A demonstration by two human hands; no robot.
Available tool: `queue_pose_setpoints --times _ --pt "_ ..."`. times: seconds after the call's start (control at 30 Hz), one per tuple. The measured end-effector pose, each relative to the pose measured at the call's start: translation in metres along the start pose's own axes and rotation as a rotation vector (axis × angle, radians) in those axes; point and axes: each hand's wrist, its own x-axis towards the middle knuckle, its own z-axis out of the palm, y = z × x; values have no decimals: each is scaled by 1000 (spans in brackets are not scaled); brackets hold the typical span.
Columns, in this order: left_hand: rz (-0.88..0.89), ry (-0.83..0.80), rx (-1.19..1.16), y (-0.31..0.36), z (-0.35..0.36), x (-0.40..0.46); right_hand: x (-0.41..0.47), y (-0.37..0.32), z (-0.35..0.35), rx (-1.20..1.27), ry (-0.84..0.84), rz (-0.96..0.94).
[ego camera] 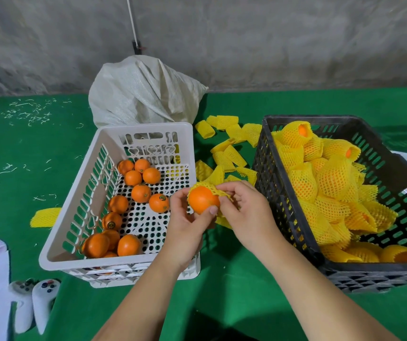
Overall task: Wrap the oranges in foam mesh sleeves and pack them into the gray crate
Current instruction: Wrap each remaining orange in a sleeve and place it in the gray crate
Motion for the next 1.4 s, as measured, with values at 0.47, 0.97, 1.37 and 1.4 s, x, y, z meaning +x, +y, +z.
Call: queue_pose_setpoints --times 0.47,0.97,1.37,1.4 --pt "-127 -44 -227 11 -3 -1 -21 8 26 -11 4 -121" --pt "1 128 -129 5 5 2 -22 -10 31 497 -26 367" --pt "266 -44 429 -13 10 -3 -9 -3 -3 864 97 508" --pt "260 -43 427 -12 12 -4 -10 -2 -5 842 121 500"
